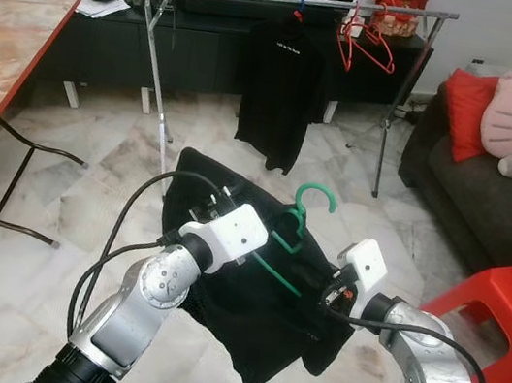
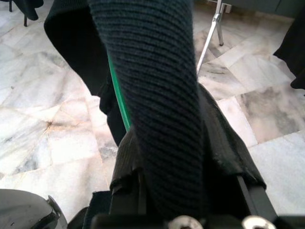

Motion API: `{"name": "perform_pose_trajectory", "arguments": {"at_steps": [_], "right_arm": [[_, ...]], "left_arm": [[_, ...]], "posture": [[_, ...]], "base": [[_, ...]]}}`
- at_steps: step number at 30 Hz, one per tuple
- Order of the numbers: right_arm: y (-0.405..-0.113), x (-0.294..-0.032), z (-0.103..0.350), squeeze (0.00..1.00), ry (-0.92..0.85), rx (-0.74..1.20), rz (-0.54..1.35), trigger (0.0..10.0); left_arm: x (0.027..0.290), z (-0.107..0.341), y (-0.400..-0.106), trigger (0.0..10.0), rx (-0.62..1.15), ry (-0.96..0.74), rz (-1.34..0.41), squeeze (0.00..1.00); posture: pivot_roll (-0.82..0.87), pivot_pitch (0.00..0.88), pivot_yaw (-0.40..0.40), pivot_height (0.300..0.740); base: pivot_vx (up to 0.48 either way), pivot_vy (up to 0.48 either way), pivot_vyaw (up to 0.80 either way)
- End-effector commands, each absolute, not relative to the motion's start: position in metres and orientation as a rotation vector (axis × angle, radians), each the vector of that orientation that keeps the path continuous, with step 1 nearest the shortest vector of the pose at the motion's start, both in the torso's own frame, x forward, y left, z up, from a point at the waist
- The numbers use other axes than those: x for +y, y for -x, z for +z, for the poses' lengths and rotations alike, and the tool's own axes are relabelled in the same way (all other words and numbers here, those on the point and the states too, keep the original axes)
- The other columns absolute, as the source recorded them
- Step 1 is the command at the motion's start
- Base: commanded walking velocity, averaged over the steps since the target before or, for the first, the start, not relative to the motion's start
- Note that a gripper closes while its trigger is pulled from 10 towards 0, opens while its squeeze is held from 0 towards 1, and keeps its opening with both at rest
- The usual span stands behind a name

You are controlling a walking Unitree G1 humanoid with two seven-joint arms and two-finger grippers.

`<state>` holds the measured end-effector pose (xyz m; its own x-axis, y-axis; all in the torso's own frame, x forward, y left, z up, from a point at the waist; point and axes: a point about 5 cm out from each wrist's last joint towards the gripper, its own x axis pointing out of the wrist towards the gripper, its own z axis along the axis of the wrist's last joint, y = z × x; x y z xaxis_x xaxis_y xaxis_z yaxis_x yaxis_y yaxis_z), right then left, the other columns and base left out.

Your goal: Hang hanger

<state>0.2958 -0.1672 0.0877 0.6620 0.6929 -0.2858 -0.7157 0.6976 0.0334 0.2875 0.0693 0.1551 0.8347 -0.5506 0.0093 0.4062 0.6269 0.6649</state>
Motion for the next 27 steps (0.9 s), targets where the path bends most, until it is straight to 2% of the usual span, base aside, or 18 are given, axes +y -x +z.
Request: {"name": "perform_pose_trajectory", "arguments": {"at_steps": [1, 2, 3, 4, 5, 6, 12, 27], "right_arm": [[-0.302, -0.164, 0.104, 0.00, 0.089, 0.215, 0.805, 0.0], [-0.302, -0.164, 0.104, 0.00, 0.090, 0.215, 0.805, 0.0], [-0.302, -0.164, 0.104, 0.00, 0.091, 0.217, 0.806, 0.0], [-0.302, -0.164, 0.104, 0.00, 0.091, 0.218, 0.806, 0.0], [-0.302, -0.164, 0.104, 0.00, 0.091, 0.218, 0.806, 0.0], [-0.302, -0.164, 0.105, 0.00, 0.092, 0.218, 0.807, 0.0], [-0.301, -0.164, 0.106, 0.00, 0.098, 0.216, 0.818, 0.0], [-0.297, -0.162, 0.106, 0.00, 0.097, 0.213, 0.851, 0.0]], "left_arm": [[0.065, 0.153, -0.287, 10.0, -0.232, -0.753, -0.578, 0.00], [0.065, 0.153, -0.287, 9.5, -0.235, -0.769, -0.570, 0.00], [0.067, 0.153, -0.289, 4.2, -0.235, -0.797, -0.544, 0.00], [0.068, 0.153, -0.290, 2.4, -0.235, -0.809, -0.526, 0.00], [0.068, 0.153, -0.290, 2.4, -0.235, -0.809, -0.526, 0.00], [0.070, 0.154, -0.292, 0.0, -0.238, -0.821, -0.510, 0.00], [0.073, 0.156, -0.296, 0.0, -0.267, -0.887, -0.467, 0.00], [0.078, 0.157, -0.301, 0.0, -0.266, -0.898, -0.403, 0.00]], "posture": [[-0.01, 0.000, -0.051, 0.740], [-0.01, 0.000, -0.051, 0.740], [-0.01, 0.000, -0.051, 0.740], [-0.01, 0.000, -0.051, 0.740], [-0.01, 0.000, -0.051, 0.740], [-0.01, 0.000, -0.053, 0.740], [-0.01, 0.000, -0.054, 0.740], [-0.01, 0.000, -0.055, 0.740]], "base": [[0.000, 0.000, 0.00], [0.000, 0.000, 0.00], [0.000, 0.000, 0.00], [0.000, 0.000, 0.00], [0.000, 0.000, 0.00], [0.000, 0.000, 0.00], [0.000, 0.000, 0.00], [0.000, 0.000, 0.00]]}}
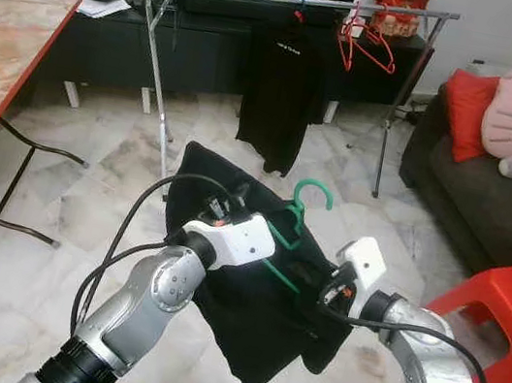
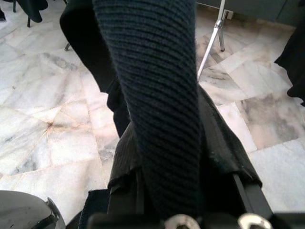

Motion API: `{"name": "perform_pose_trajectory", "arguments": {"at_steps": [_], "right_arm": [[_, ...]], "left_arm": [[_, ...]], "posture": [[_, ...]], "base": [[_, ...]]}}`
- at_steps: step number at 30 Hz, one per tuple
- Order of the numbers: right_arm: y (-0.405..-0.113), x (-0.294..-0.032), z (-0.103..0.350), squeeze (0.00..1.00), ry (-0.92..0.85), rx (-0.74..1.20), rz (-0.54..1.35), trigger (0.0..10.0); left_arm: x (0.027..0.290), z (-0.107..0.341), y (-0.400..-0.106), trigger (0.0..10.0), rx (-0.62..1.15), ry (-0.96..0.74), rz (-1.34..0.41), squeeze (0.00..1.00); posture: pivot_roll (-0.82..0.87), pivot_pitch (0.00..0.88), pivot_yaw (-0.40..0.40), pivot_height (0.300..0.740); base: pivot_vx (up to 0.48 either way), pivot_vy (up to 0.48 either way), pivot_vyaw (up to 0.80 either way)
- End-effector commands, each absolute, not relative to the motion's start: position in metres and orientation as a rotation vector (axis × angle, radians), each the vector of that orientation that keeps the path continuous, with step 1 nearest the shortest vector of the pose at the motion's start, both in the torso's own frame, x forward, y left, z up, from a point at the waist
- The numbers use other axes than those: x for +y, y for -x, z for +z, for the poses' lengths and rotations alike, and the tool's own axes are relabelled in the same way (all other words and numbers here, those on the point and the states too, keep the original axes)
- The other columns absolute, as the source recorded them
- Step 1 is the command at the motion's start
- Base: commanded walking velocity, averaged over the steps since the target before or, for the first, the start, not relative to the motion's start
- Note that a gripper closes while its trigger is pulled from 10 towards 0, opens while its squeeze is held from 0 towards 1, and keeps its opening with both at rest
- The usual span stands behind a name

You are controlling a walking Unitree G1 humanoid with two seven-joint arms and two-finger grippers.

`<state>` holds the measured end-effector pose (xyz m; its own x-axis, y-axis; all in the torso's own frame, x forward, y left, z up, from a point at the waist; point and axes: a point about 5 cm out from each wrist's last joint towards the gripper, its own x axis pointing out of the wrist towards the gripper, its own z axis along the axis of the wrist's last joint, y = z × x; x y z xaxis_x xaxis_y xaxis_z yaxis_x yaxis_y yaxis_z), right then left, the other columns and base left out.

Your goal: Hang hanger

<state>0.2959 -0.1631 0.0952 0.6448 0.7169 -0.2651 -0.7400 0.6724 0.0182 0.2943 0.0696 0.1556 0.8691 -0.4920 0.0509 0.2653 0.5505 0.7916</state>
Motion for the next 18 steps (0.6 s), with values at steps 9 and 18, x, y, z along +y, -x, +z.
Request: {"name": "perform_pose_trajectory", "arguments": {"at_steps": [9, 18], "right_arm": [[-0.294, -0.161, 0.104, 0.00, 0.097, 0.216, 0.868, 0.0], [-0.291, -0.162, 0.099, 0.00, 0.110, 0.235, 0.878, 0.0]], "left_arm": [[0.088, 0.161, -0.305, 0.0, -0.260, -0.897, -0.323, 0.00], [0.104, 0.168, -0.312, 0.0, -0.259, -0.900, -0.216, 0.00]], "posture": [[-0.01, 0.000, -0.055, 0.740], [-0.01, 0.000, -0.054, 0.740]], "base": [[0.000, 0.000, 0.00], [0.000, 0.000, 0.00]]}}
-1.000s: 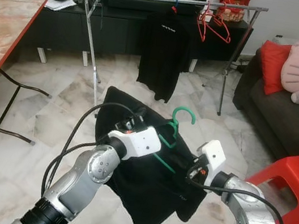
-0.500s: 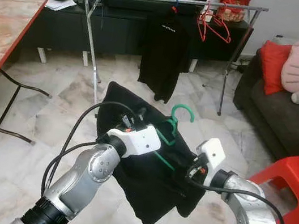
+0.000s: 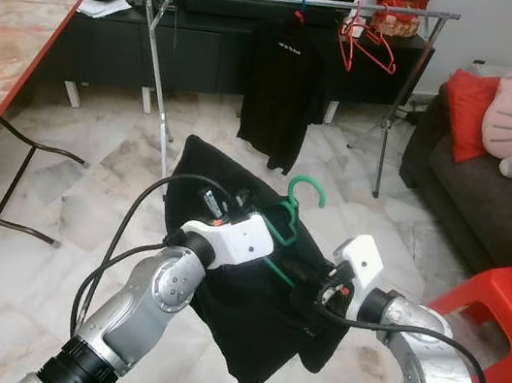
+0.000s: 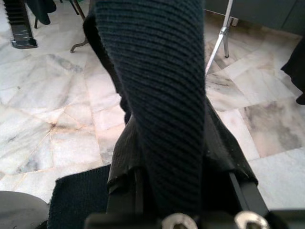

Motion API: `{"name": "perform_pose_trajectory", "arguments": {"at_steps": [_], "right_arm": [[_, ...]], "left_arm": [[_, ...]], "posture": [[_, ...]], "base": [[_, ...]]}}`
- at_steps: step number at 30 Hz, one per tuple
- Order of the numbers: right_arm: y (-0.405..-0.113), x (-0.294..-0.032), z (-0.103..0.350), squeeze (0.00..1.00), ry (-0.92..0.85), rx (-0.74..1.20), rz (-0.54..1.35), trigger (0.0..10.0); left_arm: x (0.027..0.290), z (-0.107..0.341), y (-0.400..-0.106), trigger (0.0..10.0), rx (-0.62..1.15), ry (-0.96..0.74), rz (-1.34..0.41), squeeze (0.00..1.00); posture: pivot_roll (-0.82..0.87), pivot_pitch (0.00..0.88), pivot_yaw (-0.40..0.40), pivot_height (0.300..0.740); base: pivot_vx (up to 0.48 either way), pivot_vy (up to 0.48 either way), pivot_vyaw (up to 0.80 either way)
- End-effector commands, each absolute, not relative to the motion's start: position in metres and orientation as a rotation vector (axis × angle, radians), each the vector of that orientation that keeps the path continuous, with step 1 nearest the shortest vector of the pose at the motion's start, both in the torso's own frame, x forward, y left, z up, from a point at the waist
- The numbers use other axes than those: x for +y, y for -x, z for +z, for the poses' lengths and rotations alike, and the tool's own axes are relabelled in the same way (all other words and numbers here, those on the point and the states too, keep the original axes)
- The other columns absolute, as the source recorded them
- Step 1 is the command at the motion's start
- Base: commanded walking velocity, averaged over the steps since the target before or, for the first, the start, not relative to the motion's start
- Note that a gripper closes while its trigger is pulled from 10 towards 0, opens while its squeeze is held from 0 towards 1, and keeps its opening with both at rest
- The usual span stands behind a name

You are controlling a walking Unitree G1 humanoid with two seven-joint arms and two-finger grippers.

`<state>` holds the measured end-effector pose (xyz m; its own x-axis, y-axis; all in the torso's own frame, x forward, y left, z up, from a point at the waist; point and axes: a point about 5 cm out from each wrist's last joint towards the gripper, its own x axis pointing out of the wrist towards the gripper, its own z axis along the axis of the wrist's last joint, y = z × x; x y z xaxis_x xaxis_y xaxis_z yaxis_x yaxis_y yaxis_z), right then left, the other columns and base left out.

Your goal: Hang hanger

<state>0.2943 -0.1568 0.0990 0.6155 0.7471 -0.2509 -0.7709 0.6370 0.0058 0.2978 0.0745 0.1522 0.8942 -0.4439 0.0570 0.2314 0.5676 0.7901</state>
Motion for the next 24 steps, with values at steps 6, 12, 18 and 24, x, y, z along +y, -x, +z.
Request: {"name": "perform_pose_trajectory", "arguments": {"at_steps": [6, 12, 18, 24], "right_arm": [[-0.288, -0.165, 0.089, 0.00, 0.171, 0.276, 0.886, 0.0], [-0.282, -0.175, 0.068, 0.00, 0.283, 0.364, 0.873, 0.0], [-0.285, -0.181, 0.063, 0.00, 0.287, 0.376, 0.816, 0.0], [-0.288, -0.181, 0.062, 0.00, 0.281, 0.366, 0.792, 0.0]], "left_arm": [[0.115, 0.179, -0.314, 0.0, -0.283, -0.874, -0.141, 0.00], [0.121, 0.187, -0.311, 0.0, -0.294, -0.845, -0.151, 0.00], [0.111, 0.169, -0.299, 0.0, -0.245, -0.872, -0.330, 0.00], [0.095, 0.148, -0.281, 0.0, -0.188, -0.843, -0.564, 0.00]], "posture": [[-0.01, 0.000, -0.056, 0.740], [-0.01, 0.000, -0.057, 0.740], [0.00, 0.000, -0.056, 0.740], [0.00, 0.000, -0.056, 0.740]], "base": [[0.000, 0.000, 0.00], [0.000, 0.000, 0.00], [0.000, 0.000, 0.00], [0.000, 0.000, 0.00]]}}
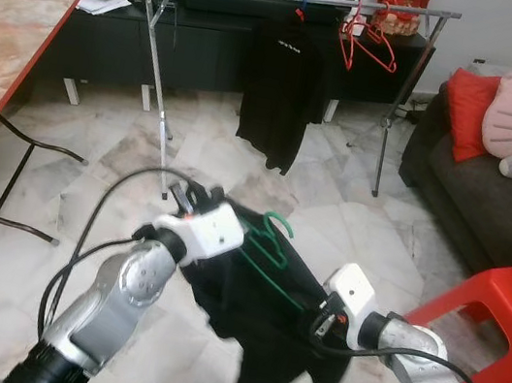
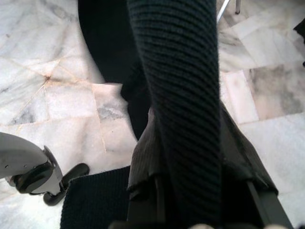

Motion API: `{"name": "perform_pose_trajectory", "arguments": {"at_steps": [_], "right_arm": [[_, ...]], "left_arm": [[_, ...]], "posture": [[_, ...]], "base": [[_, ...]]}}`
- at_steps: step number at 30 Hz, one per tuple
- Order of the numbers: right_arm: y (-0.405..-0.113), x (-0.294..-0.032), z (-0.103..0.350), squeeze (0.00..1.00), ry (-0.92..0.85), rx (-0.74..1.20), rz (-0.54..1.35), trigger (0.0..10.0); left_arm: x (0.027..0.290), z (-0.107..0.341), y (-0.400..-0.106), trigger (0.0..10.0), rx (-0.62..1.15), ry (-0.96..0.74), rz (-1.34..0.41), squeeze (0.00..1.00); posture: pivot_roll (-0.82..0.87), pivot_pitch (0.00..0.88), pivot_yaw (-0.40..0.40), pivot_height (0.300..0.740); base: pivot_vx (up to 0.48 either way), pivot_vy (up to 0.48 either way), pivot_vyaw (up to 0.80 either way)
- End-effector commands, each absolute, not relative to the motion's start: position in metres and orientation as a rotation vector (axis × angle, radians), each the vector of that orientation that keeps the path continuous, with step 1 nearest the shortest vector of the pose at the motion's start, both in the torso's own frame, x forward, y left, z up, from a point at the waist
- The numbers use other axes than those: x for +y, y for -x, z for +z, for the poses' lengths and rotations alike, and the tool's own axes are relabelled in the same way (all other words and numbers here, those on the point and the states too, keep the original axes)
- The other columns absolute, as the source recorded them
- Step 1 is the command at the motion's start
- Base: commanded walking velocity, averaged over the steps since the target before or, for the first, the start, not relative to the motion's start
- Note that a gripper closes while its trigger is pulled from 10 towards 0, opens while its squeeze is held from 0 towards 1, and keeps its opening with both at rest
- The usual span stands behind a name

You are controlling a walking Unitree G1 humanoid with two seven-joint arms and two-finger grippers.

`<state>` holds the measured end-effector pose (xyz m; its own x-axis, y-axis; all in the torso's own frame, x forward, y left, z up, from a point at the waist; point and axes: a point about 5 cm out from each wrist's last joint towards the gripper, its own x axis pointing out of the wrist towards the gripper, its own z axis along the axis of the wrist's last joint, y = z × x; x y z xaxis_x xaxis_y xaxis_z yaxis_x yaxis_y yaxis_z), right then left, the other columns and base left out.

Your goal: Hang hanger

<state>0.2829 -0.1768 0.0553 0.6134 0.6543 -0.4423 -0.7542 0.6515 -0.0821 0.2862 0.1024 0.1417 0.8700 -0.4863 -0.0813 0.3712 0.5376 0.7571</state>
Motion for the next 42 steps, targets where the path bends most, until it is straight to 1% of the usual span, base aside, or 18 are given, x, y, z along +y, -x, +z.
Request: {"name": "perform_pose_trajectory", "arguments": {"at_steps": [1, 3, 7, 9, 11, 14, 16, 21, 23, 27, 31, 34, 37, 38, 41, 42], "right_arm": [[-0.288, -0.182, 0.061, 0.00, 0.281, 0.366, 0.793, 0.0], [-0.288, -0.182, 0.061, 0.00, 0.282, 0.366, 0.794, 0.0], [-0.286, -0.183, 0.059, 0.00, 0.296, 0.373, 0.810, 0.0], [-0.280, -0.184, 0.055, 0.00, 0.343, 0.401, 0.878, 0.0], [-0.276, -0.184, 0.053, 0.00, 0.373, 0.419, 0.921, 0.0], [-0.269, -0.184, 0.049, 0.00, 0.401, 0.456, 0.991, 0.0], [-0.264, -0.182, 0.047, 0.00, 0.405, 0.471, 1.039, 0.0], [-0.254, -0.176, 0.048, 0.00, 0.341, 0.470, 1.148, 0.0], [-0.252, -0.175, 0.049, 0.00, 0.333, 0.468, 1.165, 0.0], [-0.248, -0.177, 0.049, 0.00, 0.332, 0.480, 1.198, 0.0], [-0.249, -0.174, 0.057, 0.00, 0.290, 0.448, 1.219, 0.0], [-0.250, -0.173, 0.061, 0.00, 0.279, 0.433, 1.224, 0.0], [-0.251, -0.177, 0.063, 0.00, 0.293, 0.436, 1.213, 0.0], [-0.251, -0.180, 0.062, 0.00, 0.302, 0.445, 1.205, 0.0], [-0.252, -0.182, 0.062, 0.00, 0.309, 0.451, 1.200, 0.0], [-0.252, -0.183, 0.062, 0.00, 0.307, 0.454, 1.199, 0.0]], "left_arm": [[0.094, 0.148, -0.280, 0.0, -0.186, -0.838, -0.569, 0.00], [0.094, 0.148, -0.280, 0.0, -0.188, -0.832, -0.575, 0.00], [0.097, 0.157, -0.284, 0.0, -0.216, -0.810, -0.523, 0.00], [0.112, 0.171, -0.296, 0.0, -0.236, -0.850, -0.400, 0.00], [0.120, 0.176, -0.301, 0.0, -0.236, -0.865, -0.348, 0.00], [0.127, 0.184, -0.307, 0.0, -0.245, -0.836, -0.281, 0.00], [0.127, 0.189, -0.309, 0.0, -0.255, -0.809, -0.263, 0.00], [0.126, 0.189, -0.310, 0.0, -0.243, -0.751, -0.281, 0.00], [0.127, 0.189, -0.311, 0.0, -0.238, -0.751, -0.279, 0.00], [0.138, 0.183, -0.313, 0.0, -0.196, -0.795, -0.267, 0.00], [0.145, 0.155, -0.310, 0.0, -0.054, -0.946, -0.434, 0.00], [0.156, 0.136, -0.305, 0.0, 0.038, -1.041, -0.506, 0.00], [0.167, 0.127, -0.299, 0.0, 0.117, -1.074, -0.570, 0.00], [0.175, 0.126, -0.297, 0.0, 0.151, -1.070, -0.582, 0.00], [0.182, 0.126, -0.296, 0.0, 0.179, -1.080, -0.589, 0.00], [0.189, 0.126, -0.297, 0.0, 0.201, -1.097, -0.588, 0.00]], "posture": [[0.00, 0.000, -0.056, 0.740], [0.00, 0.000, -0.056, 0.740], [0.00, 0.000, -0.055, 0.740], [0.00, 0.000, -0.055, 0.740], [0.00, 0.000, -0.055, 0.740], [0.00, 0.000, -0.055, 0.740], [0.00, 0.000, -0.055, 0.740], [0.00, 0.000, -0.054, 0.740], [0.00, 0.000, -0.054, 0.740], [-0.01, 0.000, -0.056, 0.740], [-0.01, 0.000, -0.056, 0.740], [-0.01, 0.000, -0.056, 0.740], [-0.01, 0.000, -0.055, 0.740], [-0.01, 0.000, -0.058, 0.740], [-0.01, 0.000, -0.058, 0.740], [-0.01, 0.000, -0.058, 0.740]], "base": [[0.000, 0.000, 0.00], [0.000, 0.000, 0.00], [0.000, 0.000, 0.00], [0.000, 0.000, 0.00], [0.000, 0.000, 0.00], [0.000, 0.000, 0.00], [0.000, 0.000, 0.00], [0.000, 0.000, 0.00], [0.000, 0.000, 0.00], [0.000, 0.000, 0.00], [0.000, 0.000, 0.00], [0.000, 0.000, 0.00], [0.000, 0.000, 0.00], [0.000, 0.000, 0.00], [0.000, 0.000, 0.00], [0.000, 0.000, 0.00]]}}
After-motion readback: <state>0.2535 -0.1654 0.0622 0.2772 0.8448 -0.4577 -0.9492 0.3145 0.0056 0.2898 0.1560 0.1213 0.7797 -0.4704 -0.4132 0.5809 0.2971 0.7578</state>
